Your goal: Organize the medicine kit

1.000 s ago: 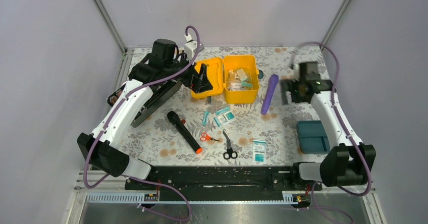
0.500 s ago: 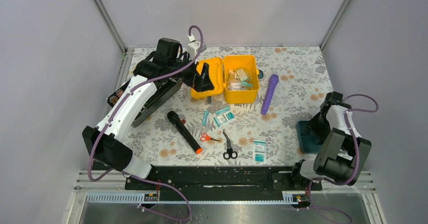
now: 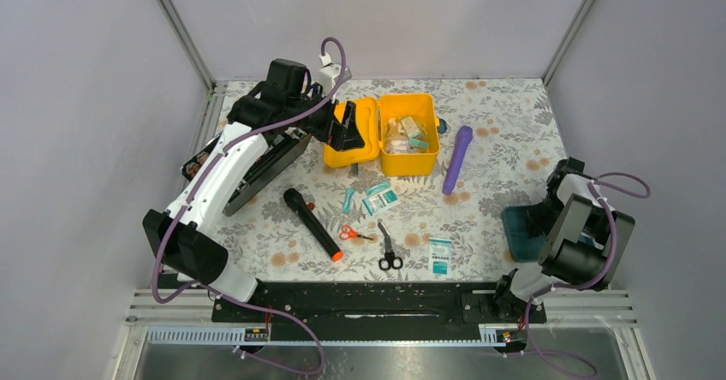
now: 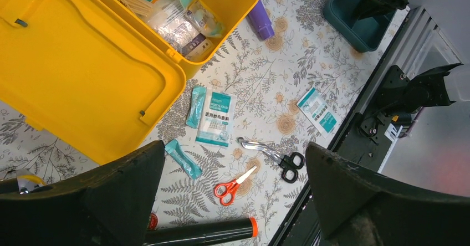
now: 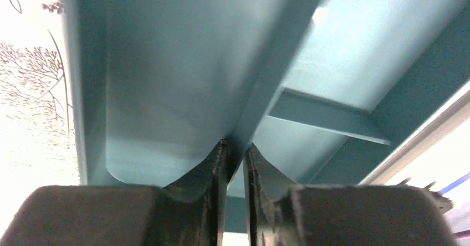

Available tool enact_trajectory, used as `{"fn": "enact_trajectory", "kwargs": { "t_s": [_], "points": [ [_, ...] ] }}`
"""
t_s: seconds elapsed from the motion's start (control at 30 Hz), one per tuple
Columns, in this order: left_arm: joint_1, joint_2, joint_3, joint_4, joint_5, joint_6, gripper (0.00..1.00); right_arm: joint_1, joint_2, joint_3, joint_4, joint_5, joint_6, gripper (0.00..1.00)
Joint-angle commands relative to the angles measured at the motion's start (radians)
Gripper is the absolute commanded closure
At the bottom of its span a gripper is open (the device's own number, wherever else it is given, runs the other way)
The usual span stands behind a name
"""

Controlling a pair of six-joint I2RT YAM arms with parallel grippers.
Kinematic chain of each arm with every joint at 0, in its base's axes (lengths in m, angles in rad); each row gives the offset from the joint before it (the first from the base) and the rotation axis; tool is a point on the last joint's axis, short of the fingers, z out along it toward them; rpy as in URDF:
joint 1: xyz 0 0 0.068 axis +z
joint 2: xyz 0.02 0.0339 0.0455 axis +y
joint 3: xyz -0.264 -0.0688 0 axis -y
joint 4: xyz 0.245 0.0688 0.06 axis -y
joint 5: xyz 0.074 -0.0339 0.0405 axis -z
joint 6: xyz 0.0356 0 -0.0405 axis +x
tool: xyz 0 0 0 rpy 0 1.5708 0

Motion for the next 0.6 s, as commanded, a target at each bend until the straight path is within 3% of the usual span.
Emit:
{"fn": "enact_trajectory", "kwargs": {
  "t_s": [0.0, 0.03, 0.07, 0.33, 0.57],
  "points": [
    [-0.002, -0.014, 0.028, 0.027, -0.016, -0.003, 0.04, -0.004, -0.005, 0.016, 0.011, -0.014, 0.026, 0.9],
    [0.0, -0.016, 0.022, 0.032, -0.016, -0.004, 0.04, -0.004, -0.015, 0.011, 0.008, -0.018, 0.018, 0.99],
    [0.0, -0.019, 0.017, 0.036, -0.016, -0.004, 0.04, -0.004, -0.028, 0.011, -0.004, -0.021, 0.01, 1.0],
    [0.014, -0.038, -0.025, 0.087, 0.021, -0.013, 0.03, 0.025, -0.186, 0.115, -0.107, -0.222, -0.079, 1.0],
    [0.015, -0.01, -0.002, 0.109, -0.015, -0.013, 0.03, 0.316, -0.211, 0.317, -0.04, -0.405, -0.25, 1.0]
  ]
}}
